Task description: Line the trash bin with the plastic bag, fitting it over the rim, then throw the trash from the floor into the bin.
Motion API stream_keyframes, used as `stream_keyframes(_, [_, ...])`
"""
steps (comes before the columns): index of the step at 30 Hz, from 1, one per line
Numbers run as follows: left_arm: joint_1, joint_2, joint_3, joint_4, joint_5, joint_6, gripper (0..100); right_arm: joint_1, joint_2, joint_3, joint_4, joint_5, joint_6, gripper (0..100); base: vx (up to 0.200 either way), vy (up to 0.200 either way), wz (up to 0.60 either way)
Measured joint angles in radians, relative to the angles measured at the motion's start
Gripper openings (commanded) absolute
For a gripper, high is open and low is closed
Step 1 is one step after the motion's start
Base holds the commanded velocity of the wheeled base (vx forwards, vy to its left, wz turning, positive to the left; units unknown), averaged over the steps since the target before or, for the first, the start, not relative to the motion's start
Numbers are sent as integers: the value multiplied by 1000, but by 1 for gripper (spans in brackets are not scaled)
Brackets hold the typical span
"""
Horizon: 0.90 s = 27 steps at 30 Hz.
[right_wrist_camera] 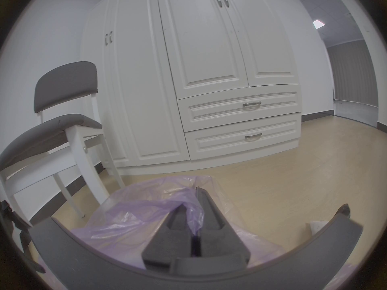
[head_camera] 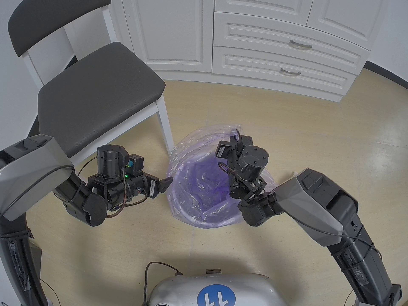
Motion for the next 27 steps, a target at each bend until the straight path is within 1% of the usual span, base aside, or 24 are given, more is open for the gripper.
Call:
stream_keyframes(6, [-4, 2, 1, -17, 0, -2, 100, -12, 79, -152, 0, -25, 3, 0, 0, 0, 0])
stream_keyframes(11, [-10, 3, 0, -25, 4, -3, 100, -12, 115, -216, -7, -39, 5, 0, 0, 0, 0])
stream_keyframes(12, [-10, 3, 0, -25, 4, -3, 100, -12, 119, -221, -7, -40, 5, 100, 0, 0, 0])
stream_keyframes(15, [-11, 3, 0, -25, 4, -3, 100, -9, 127, -229, -7, -56, 1, 100, 0, 0, 0])
stream_keyframes(21, [-18, 3, 3, -25, 7, -3, 100, -8, 129, -220, -15, -59, -1, 100, 0, 0, 0])
stream_keyframes(24, [-22, 3, 3, -25, 7, -3, 100, -7, 117, -189, -34, -57, -9, 100, 0, 0, 0])
stream_keyframes(27, [-23, 3, 3, -24, 7, -4, 100, -5, 92, -115, -61, -46, -25, 100, 0, 0, 0])
